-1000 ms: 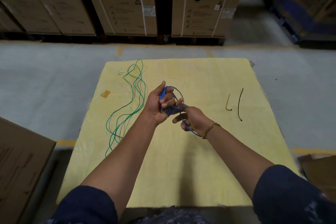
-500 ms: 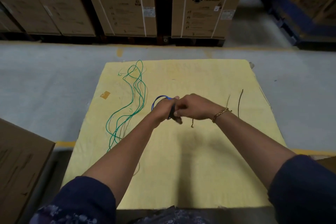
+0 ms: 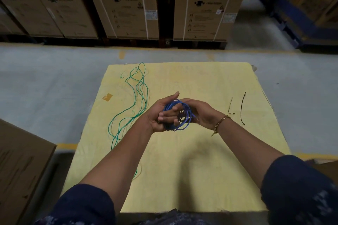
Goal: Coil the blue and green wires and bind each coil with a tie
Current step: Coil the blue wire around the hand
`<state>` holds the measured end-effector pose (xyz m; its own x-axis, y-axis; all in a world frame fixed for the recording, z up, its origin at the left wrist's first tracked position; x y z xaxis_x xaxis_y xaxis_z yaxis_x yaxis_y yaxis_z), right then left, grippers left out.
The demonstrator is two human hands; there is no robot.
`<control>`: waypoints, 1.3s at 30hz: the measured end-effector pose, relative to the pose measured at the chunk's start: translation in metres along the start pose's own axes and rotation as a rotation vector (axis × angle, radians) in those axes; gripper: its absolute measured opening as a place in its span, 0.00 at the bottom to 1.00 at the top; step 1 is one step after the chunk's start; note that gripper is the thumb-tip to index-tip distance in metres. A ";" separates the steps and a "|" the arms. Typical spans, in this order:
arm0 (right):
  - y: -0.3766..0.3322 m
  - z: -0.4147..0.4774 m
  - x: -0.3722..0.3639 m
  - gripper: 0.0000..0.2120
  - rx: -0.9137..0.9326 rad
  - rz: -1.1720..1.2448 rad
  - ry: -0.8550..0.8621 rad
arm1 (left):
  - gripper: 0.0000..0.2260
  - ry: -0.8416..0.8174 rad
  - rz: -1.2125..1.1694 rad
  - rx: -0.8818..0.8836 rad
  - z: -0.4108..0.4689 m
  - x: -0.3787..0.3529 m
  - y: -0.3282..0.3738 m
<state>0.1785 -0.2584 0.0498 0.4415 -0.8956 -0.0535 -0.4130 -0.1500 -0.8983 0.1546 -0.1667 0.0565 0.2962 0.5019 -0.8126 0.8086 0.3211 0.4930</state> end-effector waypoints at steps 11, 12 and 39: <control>-0.001 -0.007 -0.009 0.19 -0.054 0.080 -0.128 | 0.20 0.172 0.034 -0.070 -0.002 0.013 0.004; -0.002 -0.008 -0.009 0.17 -0.044 0.059 -0.132 | 0.20 0.219 0.050 -0.074 -0.002 0.016 0.004; 0.037 -0.023 0.026 0.07 -0.154 -0.076 0.452 | 0.18 0.390 0.198 0.016 0.032 0.030 -0.022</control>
<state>0.1562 -0.2966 0.0254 0.0983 -0.9669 0.2354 -0.5213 -0.2515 -0.8155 0.1622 -0.1843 0.0119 0.2345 0.8192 -0.5233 0.7645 0.1772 0.6198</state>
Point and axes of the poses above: each hand's wrist, its own z-axis towards the middle knuckle, its own x-axis out of the back of the hand, y = z × x, the point moved 8 cm from there along z, towards the middle knuckle, and after that the axes turned 4 degrees about -z, right-handed, at the moved point
